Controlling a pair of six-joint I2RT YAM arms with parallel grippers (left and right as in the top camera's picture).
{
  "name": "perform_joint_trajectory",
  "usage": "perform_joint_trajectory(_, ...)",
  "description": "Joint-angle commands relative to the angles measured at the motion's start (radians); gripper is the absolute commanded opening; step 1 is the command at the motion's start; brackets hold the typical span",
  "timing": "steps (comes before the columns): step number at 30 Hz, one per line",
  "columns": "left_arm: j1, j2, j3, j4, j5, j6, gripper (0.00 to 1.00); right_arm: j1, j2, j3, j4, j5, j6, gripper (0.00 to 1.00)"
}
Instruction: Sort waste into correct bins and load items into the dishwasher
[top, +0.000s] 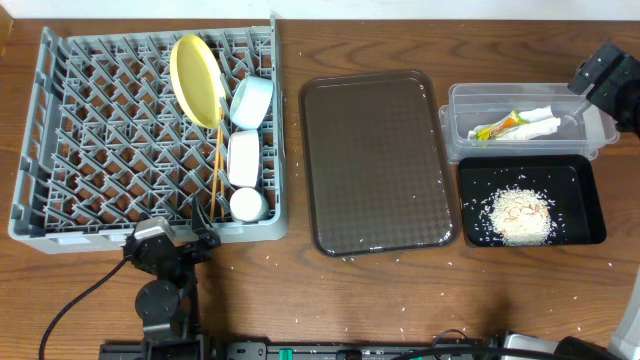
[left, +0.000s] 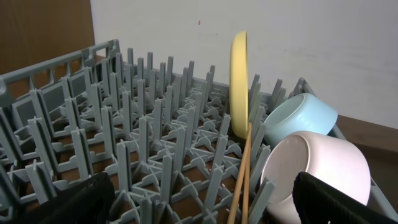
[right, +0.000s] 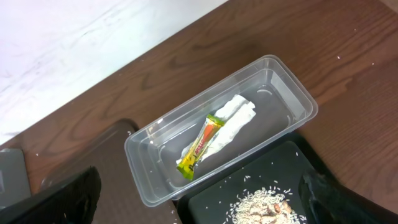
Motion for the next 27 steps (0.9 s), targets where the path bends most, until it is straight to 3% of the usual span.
perform_joint_trajectory(1, 0.003, -0.006, -0.014, -0.047, -0.010, 0.014, 0.92, -0.002, 0.000, 0.006, -0.001, 0.014, 0.006, 0.99)
perform_joint_trajectory(19, 0.003, -0.006, -0.014, -0.047, -0.010, 0.014, 0.93, 0.006, -0.008, -0.019, -0.033, 0.018, 0.002, 0.99)
perform_joint_trajectory(21, 0.003, -0.006, -0.014, -0.047, -0.010, 0.014, 0.93, 0.025, -0.032, -0.063, -0.011, 0.025, -0.026, 0.99)
perform_joint_trajectory(27, 0.003, -0.006, -0.014, -0.047, -0.010, 0.014, 0.93, 0.141, -0.225, -0.401, 0.284, 0.104, -0.124, 0.99)
